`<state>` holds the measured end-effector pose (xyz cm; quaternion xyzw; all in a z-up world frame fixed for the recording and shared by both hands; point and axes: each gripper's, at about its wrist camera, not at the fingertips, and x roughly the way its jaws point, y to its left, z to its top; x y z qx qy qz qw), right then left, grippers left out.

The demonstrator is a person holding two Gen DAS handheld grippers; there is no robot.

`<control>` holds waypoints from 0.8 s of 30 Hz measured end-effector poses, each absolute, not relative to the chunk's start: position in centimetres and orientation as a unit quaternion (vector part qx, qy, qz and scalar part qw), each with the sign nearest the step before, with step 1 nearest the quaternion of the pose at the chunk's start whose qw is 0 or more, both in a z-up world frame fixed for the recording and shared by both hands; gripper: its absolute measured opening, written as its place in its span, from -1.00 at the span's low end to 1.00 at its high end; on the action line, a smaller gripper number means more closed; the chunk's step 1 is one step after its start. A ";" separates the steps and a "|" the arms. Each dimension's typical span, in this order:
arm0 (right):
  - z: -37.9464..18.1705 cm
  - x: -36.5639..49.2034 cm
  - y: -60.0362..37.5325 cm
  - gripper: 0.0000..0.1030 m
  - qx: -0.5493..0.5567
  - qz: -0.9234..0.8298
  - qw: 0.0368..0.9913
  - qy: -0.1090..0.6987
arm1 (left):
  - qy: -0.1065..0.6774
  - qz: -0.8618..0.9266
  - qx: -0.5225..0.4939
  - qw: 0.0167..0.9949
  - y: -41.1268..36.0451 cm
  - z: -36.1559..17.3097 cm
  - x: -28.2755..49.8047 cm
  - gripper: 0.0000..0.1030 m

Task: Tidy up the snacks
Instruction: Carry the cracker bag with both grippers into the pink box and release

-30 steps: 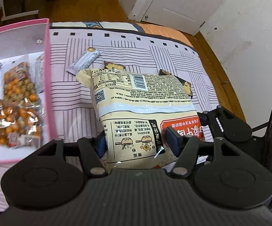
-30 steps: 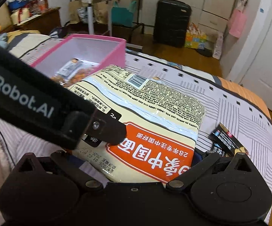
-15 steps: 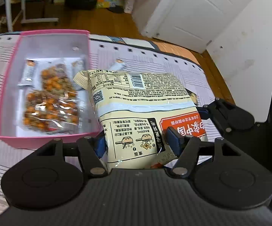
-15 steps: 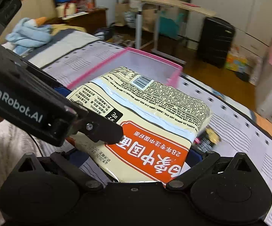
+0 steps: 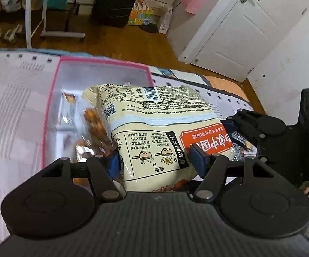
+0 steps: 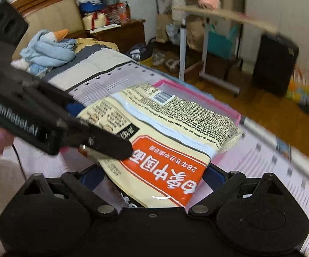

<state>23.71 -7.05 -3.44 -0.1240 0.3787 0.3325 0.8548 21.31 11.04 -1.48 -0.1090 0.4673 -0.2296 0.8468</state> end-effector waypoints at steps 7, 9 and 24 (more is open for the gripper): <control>-6.2 29.0 -5.1 0.81 -0.133 0.331 0.836 0.417 | 0.437 -0.231 -0.108 0.862 12.8 -5.4 25.9 0.24; -6.8 29.9 -4.5 0.81 -0.131 0.318 0.832 0.436 | 0.458 -0.229 -0.119 0.851 13.3 -6.6 27.5 0.24; -9.1 27.6 0.0 0.86 -0.246 0.192 0.865 0.394 | 0.491 -0.148 -0.054 0.857 11.6 -11.1 32.2 0.25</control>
